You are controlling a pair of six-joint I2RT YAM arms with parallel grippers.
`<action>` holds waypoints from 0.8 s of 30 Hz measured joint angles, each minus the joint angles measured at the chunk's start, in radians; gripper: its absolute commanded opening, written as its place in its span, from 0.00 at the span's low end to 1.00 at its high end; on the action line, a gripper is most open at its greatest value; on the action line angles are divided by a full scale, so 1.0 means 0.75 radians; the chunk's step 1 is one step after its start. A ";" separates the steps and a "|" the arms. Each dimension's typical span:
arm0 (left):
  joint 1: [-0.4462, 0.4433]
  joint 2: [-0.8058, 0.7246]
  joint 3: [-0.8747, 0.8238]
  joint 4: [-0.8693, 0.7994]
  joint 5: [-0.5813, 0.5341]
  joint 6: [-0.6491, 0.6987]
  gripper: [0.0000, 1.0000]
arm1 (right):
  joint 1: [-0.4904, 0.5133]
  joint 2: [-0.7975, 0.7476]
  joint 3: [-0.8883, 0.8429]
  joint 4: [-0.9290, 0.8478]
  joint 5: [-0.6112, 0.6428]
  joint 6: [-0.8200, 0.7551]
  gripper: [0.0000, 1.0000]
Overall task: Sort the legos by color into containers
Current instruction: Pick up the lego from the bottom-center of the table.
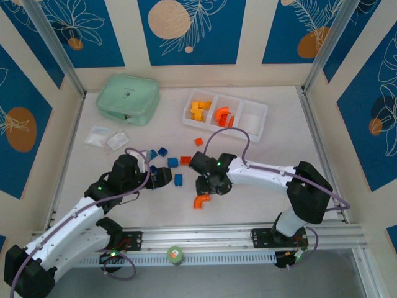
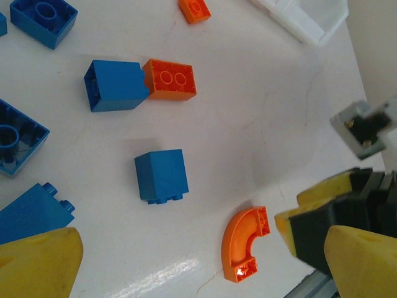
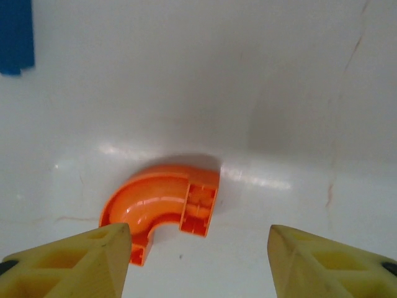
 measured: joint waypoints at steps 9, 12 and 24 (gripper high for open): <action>0.000 -0.030 -0.040 0.000 -0.008 -0.009 0.99 | 0.075 -0.002 -0.085 0.083 -0.020 0.179 0.52; 0.000 -0.030 -0.040 0.001 -0.008 -0.009 0.99 | 0.067 0.004 -0.099 0.100 -0.014 0.188 0.47; 0.001 -0.012 -0.040 0.007 -0.012 -0.009 0.99 | 0.043 0.080 -0.106 0.172 -0.004 0.141 0.35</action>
